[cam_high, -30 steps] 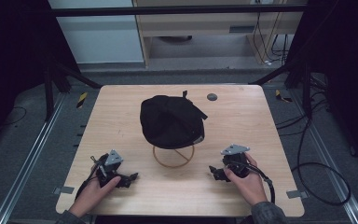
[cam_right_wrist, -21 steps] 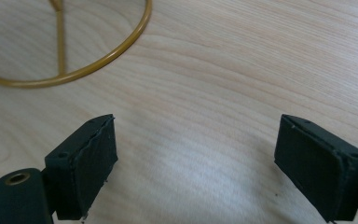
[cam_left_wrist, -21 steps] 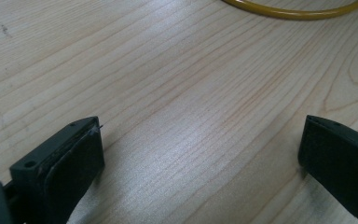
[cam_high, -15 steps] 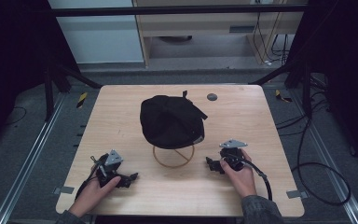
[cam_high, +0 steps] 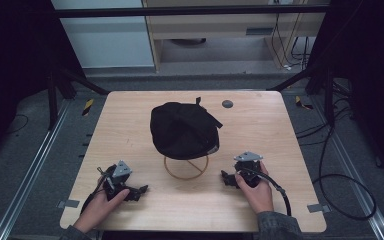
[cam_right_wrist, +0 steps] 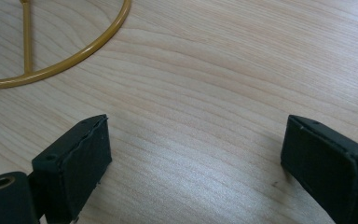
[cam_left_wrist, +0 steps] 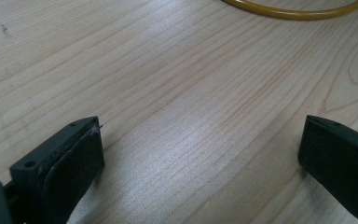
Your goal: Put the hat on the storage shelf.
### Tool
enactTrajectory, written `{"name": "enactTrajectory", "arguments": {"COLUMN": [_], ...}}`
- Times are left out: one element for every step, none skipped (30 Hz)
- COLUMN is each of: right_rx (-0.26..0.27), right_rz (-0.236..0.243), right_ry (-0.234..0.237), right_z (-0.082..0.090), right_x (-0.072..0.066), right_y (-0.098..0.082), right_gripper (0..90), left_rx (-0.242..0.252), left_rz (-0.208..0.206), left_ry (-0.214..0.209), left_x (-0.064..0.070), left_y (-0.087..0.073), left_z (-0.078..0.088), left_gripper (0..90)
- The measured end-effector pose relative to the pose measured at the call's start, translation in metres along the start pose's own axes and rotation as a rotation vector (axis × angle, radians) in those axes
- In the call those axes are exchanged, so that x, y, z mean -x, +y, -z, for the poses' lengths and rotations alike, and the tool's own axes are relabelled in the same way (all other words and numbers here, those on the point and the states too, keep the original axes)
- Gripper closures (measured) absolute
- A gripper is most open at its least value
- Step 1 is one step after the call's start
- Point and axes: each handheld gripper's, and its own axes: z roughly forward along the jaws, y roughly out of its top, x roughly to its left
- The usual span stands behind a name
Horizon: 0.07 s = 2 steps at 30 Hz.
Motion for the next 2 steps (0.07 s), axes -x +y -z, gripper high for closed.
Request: {"name": "enactTrajectory", "arguments": {"right_rx": [0.000,-0.001], "right_rz": [0.000,0.000], "right_ry": [0.000,-0.001], "right_z": [0.0000,-0.0001], "right_x": [0.0000,0.0001], "right_y": [0.0000,0.0000], "right_gripper": [8.4,8.4], "left_rx": [0.000,0.000], "left_rz": [0.000,0.000], "left_ry": [0.000,-0.001], "left_x": [0.0000,-0.0001], "left_y": [0.0000,0.0000], "left_z": [0.0000,0.0000], "left_gripper": [0.0,0.0]}}
